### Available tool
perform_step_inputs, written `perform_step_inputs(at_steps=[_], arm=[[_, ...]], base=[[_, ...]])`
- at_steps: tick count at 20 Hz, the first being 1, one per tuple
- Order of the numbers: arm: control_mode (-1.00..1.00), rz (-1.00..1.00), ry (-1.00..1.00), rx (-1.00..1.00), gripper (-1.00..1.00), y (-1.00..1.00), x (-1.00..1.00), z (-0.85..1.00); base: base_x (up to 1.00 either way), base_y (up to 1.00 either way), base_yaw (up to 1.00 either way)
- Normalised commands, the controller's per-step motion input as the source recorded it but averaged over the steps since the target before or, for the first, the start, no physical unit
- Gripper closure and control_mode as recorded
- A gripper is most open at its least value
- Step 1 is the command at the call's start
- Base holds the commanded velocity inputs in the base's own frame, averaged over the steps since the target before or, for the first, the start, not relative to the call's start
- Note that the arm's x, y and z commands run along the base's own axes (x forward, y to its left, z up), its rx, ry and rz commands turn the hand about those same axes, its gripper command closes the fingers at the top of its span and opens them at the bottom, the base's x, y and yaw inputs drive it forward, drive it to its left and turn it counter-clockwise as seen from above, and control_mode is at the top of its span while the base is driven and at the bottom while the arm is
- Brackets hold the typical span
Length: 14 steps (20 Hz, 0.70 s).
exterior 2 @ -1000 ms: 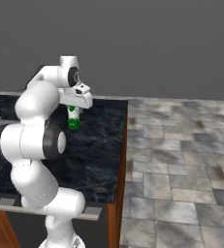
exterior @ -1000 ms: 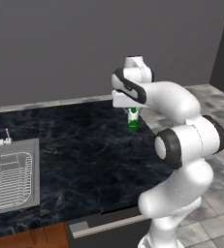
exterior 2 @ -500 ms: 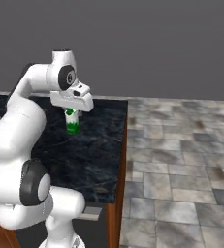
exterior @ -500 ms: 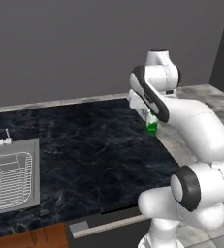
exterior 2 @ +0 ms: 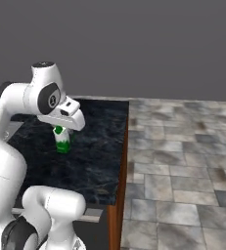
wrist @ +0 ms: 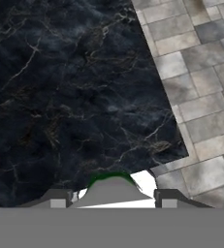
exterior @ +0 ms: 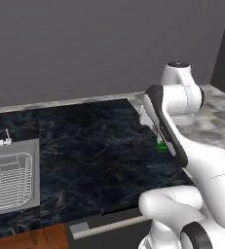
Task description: Gather the eggs and milk located in the vicinity of the sink area and place them right next to the bowl.
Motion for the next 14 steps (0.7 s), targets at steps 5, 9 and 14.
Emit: perform_step_inputs(at_steps=[5,9,14], arm=[[-1.00,0.00,0.00,-0.03,1.00,0.00,-0.47,-0.13],[-1.00,0.00,0.00,-0.03,1.00,0.00,-0.29,-0.15],[-1.00,0.00,0.01,0.00,1.00,0.00,-0.04,-0.32]], base=[[0.00,0.00,0.00],[0.00,0.00,0.00],[0.00,0.00,0.00]])
